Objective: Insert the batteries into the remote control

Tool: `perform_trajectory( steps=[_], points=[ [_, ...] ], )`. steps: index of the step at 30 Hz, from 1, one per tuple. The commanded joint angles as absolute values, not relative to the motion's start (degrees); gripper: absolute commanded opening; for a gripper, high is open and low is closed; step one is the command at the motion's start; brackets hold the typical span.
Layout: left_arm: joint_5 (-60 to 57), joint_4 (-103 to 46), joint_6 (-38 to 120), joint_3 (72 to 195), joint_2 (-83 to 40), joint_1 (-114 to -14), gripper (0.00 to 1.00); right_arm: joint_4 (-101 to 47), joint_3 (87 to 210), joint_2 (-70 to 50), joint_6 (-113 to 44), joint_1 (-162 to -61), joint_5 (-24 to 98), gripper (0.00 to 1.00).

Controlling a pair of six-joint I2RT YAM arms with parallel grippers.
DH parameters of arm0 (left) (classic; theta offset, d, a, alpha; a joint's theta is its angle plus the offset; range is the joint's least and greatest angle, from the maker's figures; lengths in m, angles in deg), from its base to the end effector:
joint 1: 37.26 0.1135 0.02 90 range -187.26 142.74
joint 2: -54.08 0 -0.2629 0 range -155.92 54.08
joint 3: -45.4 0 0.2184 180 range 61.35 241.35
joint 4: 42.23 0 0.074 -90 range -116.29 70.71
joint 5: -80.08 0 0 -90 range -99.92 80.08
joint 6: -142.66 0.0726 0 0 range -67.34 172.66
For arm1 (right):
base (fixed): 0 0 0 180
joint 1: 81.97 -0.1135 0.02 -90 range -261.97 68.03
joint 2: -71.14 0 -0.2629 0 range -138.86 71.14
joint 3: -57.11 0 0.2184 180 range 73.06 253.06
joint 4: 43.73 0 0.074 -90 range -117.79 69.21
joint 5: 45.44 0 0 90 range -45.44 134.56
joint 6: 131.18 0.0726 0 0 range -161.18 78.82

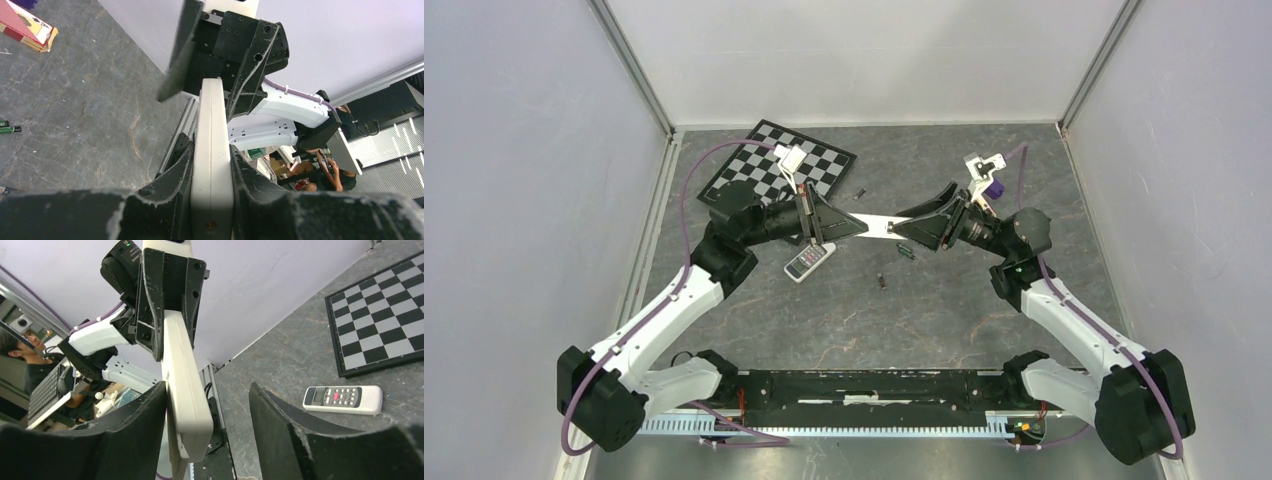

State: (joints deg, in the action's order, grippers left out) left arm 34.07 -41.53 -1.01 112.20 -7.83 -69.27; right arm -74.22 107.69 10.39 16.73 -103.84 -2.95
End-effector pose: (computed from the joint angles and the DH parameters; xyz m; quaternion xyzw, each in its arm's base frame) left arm 0.1765 -0.1698 0.3733 0.1508 0.6715 -0.6488 0.3246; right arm 0.1860 0.1323 0.3470 -0.1526 0.5995 0.6583 0.4288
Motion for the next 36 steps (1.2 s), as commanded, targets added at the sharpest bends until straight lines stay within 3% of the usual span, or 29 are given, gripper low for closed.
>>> perform_trajectory(
  steps=[1,4,14,24,27,34,36],
  points=[
    [34.7,-45.7,-3.0,116.4,-7.0,-69.4,0.02,-67.1,109.7,8.7,13.7,-103.1,0.4,0.69],
    [34.7,-45.6,-3.3,116.9,-8.8,-69.5,0.02,-66.2,110.0,8.4,13.9,-103.1,1.4,0.78],
    [30.1,-35.0,2.0,118.8,-11.7,-69.5,0.02,-56.8,113.1,9.3,11.2,-102.7,4.8,0.82],
    [30.4,-34.3,-2.4,117.6,-14.7,-68.2,0.02,-61.9,111.1,10.4,15.5,-101.4,4.5,0.98],
    [30.7,-34.7,-2.6,116.7,-14.9,-67.7,0.02,-69.0,107.9,12.3,18.7,-100.9,5.0,0.98],
    [32.6,-36.8,-3.9,115.2,-15.3,-66.1,0.02,-60.8,106.9,13.2,15.3,-100.5,6.3,0.98],
    [33.1,-36.9,-3.9,115.3,-15.3,-65.9,0.02,-59.5,106.6,13.3,14.4,-100.4,6.5,0.89]
  ],
)
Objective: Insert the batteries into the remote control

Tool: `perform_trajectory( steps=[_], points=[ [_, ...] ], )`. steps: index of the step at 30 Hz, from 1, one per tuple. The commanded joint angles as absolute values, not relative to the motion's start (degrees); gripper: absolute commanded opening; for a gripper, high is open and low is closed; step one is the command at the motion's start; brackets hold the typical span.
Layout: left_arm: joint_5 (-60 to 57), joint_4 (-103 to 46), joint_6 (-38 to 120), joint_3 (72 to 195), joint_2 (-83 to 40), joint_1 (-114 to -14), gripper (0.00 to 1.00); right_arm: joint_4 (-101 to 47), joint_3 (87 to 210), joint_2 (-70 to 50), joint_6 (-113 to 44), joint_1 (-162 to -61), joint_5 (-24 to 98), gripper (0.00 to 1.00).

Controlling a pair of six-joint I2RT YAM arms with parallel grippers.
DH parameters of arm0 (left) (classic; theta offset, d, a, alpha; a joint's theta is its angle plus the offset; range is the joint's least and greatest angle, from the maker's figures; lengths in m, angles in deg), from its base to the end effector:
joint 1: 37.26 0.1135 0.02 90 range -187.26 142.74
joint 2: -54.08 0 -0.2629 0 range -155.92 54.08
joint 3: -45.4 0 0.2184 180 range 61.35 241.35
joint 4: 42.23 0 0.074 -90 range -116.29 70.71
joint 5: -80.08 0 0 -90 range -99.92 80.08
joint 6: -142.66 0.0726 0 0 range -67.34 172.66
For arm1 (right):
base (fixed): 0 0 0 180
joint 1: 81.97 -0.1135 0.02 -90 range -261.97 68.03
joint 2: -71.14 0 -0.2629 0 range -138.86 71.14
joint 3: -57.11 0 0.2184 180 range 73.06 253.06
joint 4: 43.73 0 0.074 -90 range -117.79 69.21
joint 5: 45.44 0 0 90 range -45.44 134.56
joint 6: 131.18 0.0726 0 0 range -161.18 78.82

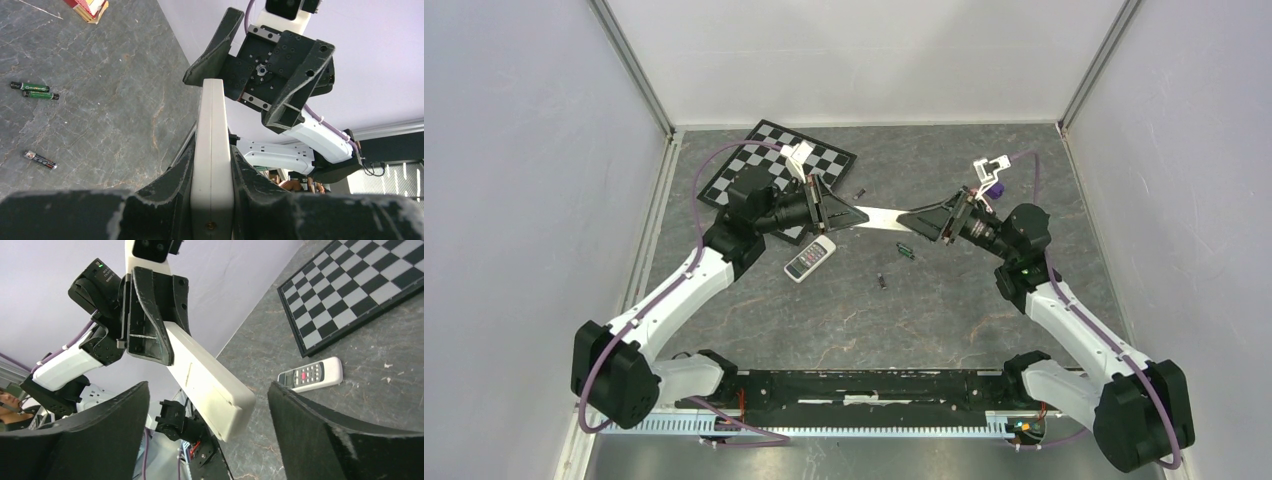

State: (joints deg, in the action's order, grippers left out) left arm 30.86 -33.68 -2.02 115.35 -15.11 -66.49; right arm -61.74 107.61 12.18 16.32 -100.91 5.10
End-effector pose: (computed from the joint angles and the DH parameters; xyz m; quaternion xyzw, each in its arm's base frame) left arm 0.2149 -0.1746 0.3447 0.0679 0.7394 -0.6072 0.2828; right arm 0.2014 0.1179 0.3282 -0.0426 0.6589 0.6159 0.4298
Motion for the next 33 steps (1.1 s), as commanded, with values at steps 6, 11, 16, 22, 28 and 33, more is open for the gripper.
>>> perform_trajectory(
  steps=[6,11,16,22,28,33],
  points=[
    [34.1,-36.9,-4.0,115.2,-14.8,-65.1,0.02,-55.5,106.1,13.0,12.7,-100.4,7.5,0.63],
    [35.0,-37.0,-4.3,115.5,-14.8,-64.8,0.02,-52.9,106.0,12.9,11.4,-100.0,9.3,0.46],
    [35.0,-36.7,-3.8,115.4,-14.5,-64.6,0.02,-52.8,106.1,13.4,11.9,-99.7,9.8,0.36],
    [33.2,-34.5,-2.0,115.3,-14.8,-64.3,0.02,-52.5,106.6,14.1,13.6,-99.7,8.7,0.26],
    [31.6,-33.1,-0.6,115.6,-15.6,-64.3,0.02,-53.3,106.3,14.6,16.1,-99.8,6.8,0.12],
    [30.9,-31.5,0.6,116.0,-16.2,-64.2,0.02,-54.4,105.8,14.8,17.8,-99.7,6.0,0.0]
  ],
)
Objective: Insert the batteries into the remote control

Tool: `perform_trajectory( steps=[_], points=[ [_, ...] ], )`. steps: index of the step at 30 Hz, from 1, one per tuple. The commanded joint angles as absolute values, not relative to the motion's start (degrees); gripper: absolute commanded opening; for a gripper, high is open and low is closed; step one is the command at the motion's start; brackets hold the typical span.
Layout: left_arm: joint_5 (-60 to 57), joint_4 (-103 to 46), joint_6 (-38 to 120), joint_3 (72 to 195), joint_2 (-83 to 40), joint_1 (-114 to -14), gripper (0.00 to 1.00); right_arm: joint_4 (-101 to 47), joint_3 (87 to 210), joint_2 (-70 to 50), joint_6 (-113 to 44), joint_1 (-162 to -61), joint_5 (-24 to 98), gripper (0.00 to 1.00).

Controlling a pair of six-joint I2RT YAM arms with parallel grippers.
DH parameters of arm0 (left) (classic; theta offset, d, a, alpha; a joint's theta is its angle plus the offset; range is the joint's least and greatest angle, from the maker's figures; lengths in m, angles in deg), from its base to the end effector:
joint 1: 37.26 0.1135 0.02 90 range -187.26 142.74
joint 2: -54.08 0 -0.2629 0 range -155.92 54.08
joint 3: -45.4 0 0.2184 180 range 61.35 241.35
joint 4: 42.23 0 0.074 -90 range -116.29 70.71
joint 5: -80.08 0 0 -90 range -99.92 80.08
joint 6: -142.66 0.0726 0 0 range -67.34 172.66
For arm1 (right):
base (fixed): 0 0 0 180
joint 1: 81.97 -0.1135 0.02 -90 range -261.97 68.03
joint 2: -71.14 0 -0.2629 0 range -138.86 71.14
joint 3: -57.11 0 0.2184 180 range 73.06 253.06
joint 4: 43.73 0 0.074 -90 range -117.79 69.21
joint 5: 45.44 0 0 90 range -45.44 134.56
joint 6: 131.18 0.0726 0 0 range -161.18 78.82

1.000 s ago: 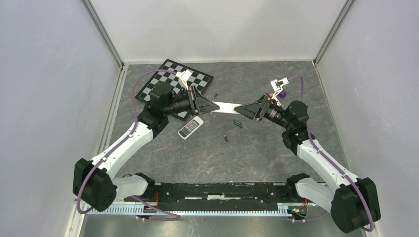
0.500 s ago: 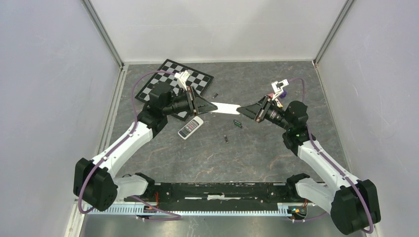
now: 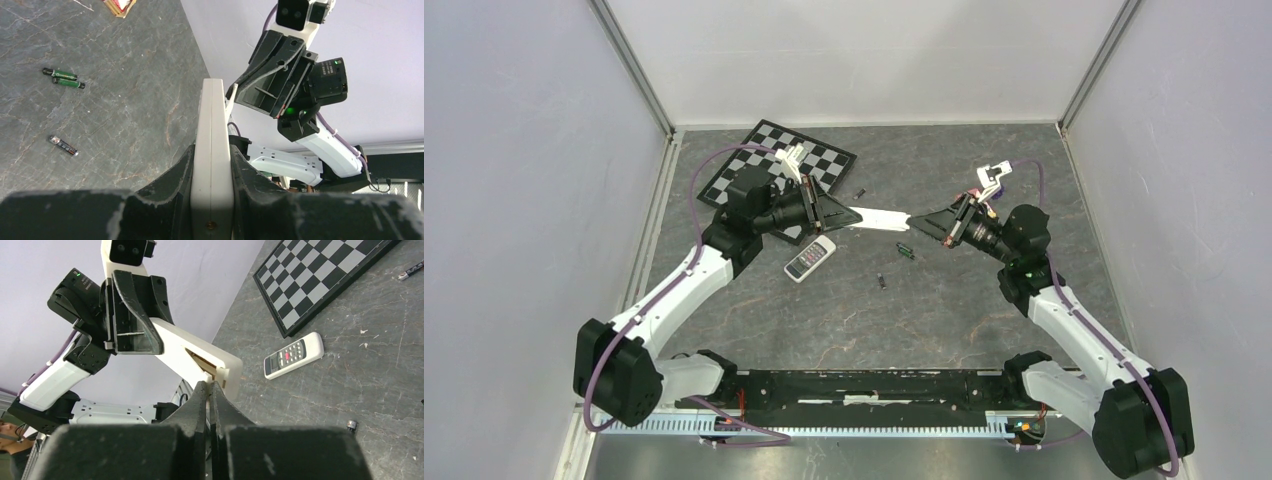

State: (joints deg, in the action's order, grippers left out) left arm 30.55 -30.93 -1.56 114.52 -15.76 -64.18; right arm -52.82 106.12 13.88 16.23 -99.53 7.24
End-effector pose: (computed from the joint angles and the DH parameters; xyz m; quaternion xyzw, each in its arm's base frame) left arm 0.2231 -0.1661 0.3306 0.0394 0.7600 -0.5882 0.2736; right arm 0.2019 0.1101 0.3052 0.0124 0.7029 0.5889 0.3988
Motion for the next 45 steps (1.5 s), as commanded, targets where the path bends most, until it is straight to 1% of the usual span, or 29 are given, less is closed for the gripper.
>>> perform_trajectory(
  steps=[1,12,16,18,21,22,26,29,32,34,37,38,45],
  points=[
    [30.8,-31.3,0.7,116.1,-16.3,-64.2,0.02,-54.7,105.7,14.8,18.0,-99.7,5.9,0.0],
    [30.1,-30.8,0.0,115.7,-17.9,-64.0,0.02,-59.3,103.3,12.9,20.6,-99.7,5.1,0.0],
    [31.0,-31.3,-1.0,115.5,-19.4,-64.0,0.02,-63.2,101.8,11.4,22.1,-99.8,4.4,0.0],
    [31.3,-31.5,-1.3,115.4,-20.1,-64.0,0.02,-63.4,101.6,11.0,22.0,-99.9,4.2,0.05],
    [31.8,-32.0,-1.6,115.2,-20.8,-64.1,0.02,-63.8,101.7,10.2,21.9,-100.0,3.8,0.18],
    [31.9,-32.2,-1.7,115.1,-21.0,-64.1,0.02,-64.1,101.6,10.0,22.0,-100.1,3.7,0.21],
    [32.3,-32.4,-1.8,115.1,-21.5,-64.1,0.02,-65.9,101.7,8.9,23.3,-100.8,3.0,0.27],
    [32.4,-32.4,-1.8,114.9,-21.5,-64.1,0.02,-66.1,102.1,7.6,23.5,-101.5,3.0,0.29],
    [32.1,-31.8,-1.0,114.9,-21.1,-64.1,0.02,-66.0,101.9,7.0,23.4,-101.6,3.8,0.24],
    [31.3,-30.2,0.6,115.1,-20.8,-64.1,0.02,-65.2,102.0,7.0,22.9,-101.6,4.7,0.17],
    [28.6,-25.4,4.2,115.7,-20.5,-64.0,0.02,-62.3,102.7,7.6,20.9,-101.6,6.1,0.03],
    [27.8,-23.5,5.6,115.9,-20.4,-64.0,0.02,-61.6,102.8,7.8,20.3,-101.5,6.5,0.0],
    [19.8,-14.7,13.0,116.3,-19.3,-63.5,0.02,-56.7,101.9,10.8,17.1,-101.3,10.4,0.0]
  ],
)
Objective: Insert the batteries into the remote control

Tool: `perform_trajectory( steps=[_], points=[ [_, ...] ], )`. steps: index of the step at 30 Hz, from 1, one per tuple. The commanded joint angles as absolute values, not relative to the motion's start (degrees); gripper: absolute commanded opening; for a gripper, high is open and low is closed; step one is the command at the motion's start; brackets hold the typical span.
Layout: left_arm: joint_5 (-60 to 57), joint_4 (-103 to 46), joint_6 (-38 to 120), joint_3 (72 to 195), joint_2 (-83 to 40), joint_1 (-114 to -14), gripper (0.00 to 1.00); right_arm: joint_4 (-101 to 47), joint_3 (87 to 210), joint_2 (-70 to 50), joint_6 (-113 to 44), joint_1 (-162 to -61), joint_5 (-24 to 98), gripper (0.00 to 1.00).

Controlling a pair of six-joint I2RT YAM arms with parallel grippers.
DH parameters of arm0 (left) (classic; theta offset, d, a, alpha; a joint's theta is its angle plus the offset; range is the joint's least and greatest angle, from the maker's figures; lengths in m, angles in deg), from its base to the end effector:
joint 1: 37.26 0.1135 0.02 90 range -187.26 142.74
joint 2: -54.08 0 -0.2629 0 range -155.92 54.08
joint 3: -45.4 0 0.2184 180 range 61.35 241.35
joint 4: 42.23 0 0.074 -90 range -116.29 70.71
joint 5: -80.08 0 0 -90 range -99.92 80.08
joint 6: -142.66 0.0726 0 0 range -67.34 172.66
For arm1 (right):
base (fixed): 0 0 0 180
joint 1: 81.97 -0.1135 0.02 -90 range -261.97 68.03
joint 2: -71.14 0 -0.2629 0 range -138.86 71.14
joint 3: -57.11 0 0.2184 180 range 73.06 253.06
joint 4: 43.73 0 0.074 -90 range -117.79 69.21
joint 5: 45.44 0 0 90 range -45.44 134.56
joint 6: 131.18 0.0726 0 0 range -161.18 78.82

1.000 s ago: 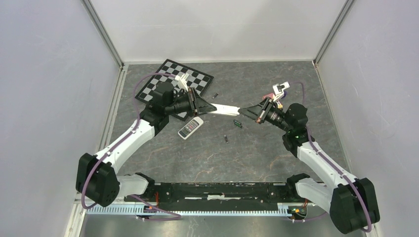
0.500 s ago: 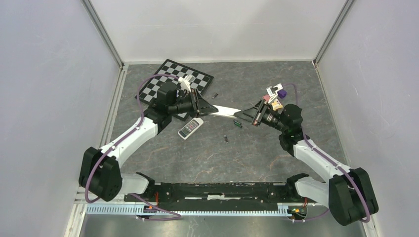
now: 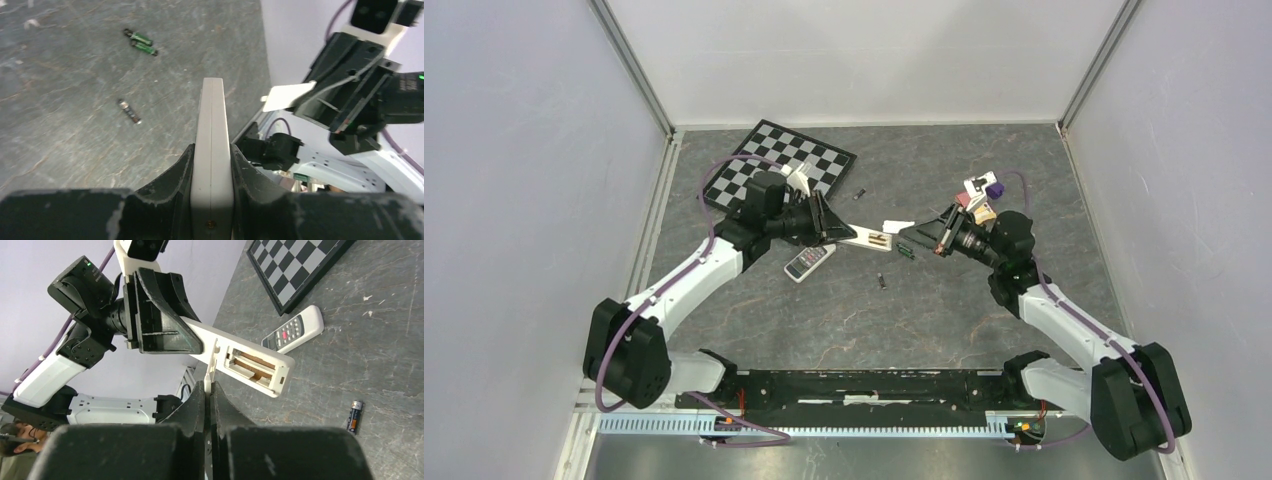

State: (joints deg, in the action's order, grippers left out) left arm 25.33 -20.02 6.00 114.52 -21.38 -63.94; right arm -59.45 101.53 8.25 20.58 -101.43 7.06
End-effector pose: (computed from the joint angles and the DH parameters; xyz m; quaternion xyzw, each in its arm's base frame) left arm 0.2386 -0.1668 0.2802 0.0102 0.8337 -0.4996 0.2351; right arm 0.2104 0.1212 0.2720 0.0405 0.7193 0.6019 0.3445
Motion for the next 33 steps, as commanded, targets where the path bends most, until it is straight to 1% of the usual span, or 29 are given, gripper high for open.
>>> perform_trajectory(
  steps=[1,4,8,14,17,19,22,25,27,28,30,31,33],
  points=[
    [17.7,-13.0,14.2,116.3,-19.0,-63.5,0.02,-55.3,101.7,11.3,15.9,-101.2,11.3,0.0],
    [12.2,-8.4,16.8,116.5,-18.3,-63.5,0.02,-47.0,101.0,12.3,9.9,-100.7,17.7,0.0],
    [12.1,-6.4,17.8,115.8,-16.9,-63.4,0.02,-41.5,97.2,11.5,5.5,-98.0,24.6,0.0],
    [15.2,-4.5,20.2,115.1,-13.8,-63.5,0.02,-39.6,90.9,11.0,3.1,-94.5,28.1,0.0],
    [16.2,-2.3,21.7,115.4,-13.0,-63.5,0.02,-39.5,88.9,9.9,1.5,-93.6,26.3,0.0],
    [17.8,-2.8,20.0,114.8,-11.4,-63.5,0.02,-39.6,88.4,9.0,0.7,-93.2,24.2,0.0],
    [21.2,-5.3,18.1,113.3,-8.8,-63.5,0.02,-40.0,87.5,8.0,0.9,-93.2,25.1,0.06],
    [21.8,-3.8,18.7,113.4,-7.7,-63.5,0.02,-37.7,87.3,8.0,0.6,-93.1,28.0,0.15],
    [22.5,-2.1,19.5,114.0,-7.6,-63.5,0.02,-34.8,87.6,9.1,0.1,-93.0,30.6,0.3],
    [22.8,-1.6,19.8,114.2,-7.5,-63.5,0.02,-32.6,88.1,10.1,-0.3,-92.9,32.6,0.42],
    [23.2,-1.1,20.4,114.4,-7.0,-63.5,0.02,-28.9,89.0,12.7,-1.0,-92.9,35.4,0.6],
    [23.4,-1.0,20.5,114.5,-6.7,-63.5,0.02,-27.9,89.2,14.7,-1.3,-92.9,36.1,0.67],
    [23.6,-1.4,20.6,114.5,-6.4,-63.5,0.02,-25.3,90.3,18.5,-2.5,-92.8,36.3,0.79]
  ],
)
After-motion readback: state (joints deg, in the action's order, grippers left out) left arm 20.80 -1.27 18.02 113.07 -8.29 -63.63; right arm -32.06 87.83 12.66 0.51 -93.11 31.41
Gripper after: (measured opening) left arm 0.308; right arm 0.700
